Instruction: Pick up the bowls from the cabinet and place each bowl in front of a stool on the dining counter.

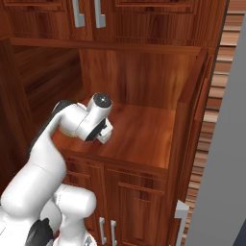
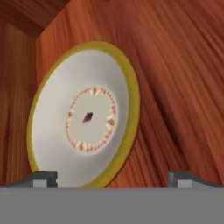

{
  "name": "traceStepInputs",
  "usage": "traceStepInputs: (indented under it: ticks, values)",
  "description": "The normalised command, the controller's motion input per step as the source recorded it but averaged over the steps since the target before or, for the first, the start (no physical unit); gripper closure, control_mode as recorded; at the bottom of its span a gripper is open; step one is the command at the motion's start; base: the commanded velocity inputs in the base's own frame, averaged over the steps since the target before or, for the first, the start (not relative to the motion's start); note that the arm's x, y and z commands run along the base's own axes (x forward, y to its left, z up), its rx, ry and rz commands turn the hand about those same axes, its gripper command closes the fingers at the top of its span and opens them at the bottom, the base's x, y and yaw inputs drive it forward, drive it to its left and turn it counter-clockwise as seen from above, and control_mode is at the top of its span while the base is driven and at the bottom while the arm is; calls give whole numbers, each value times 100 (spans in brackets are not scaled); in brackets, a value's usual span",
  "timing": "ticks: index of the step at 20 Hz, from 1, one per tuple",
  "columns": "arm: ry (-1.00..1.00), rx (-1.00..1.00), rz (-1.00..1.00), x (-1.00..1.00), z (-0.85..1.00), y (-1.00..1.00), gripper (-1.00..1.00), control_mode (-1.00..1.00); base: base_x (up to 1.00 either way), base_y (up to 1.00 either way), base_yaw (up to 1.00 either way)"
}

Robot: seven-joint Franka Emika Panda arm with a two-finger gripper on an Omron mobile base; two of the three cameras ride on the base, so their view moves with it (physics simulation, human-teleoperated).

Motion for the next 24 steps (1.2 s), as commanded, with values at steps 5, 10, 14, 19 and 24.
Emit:
traceStepInputs:
  ticks: [5, 10, 14, 19, 24]
  values:
    - [4, 0, 0, 23, -39, 0, -100, -100, 0, 0, 0]
    - [0, 0, 0, 23, -38, 0, -100, -100, 0, 0, 0]
    - [0, 0, 0, 37, -24, 0, -100, -100, 0, 0, 0]
    - [0, 0, 0, 41, -16, 0, -100, -100, 0, 0, 0]
    - [0, 0, 0, 32, -15, 0, -100, -100, 0, 0, 0]
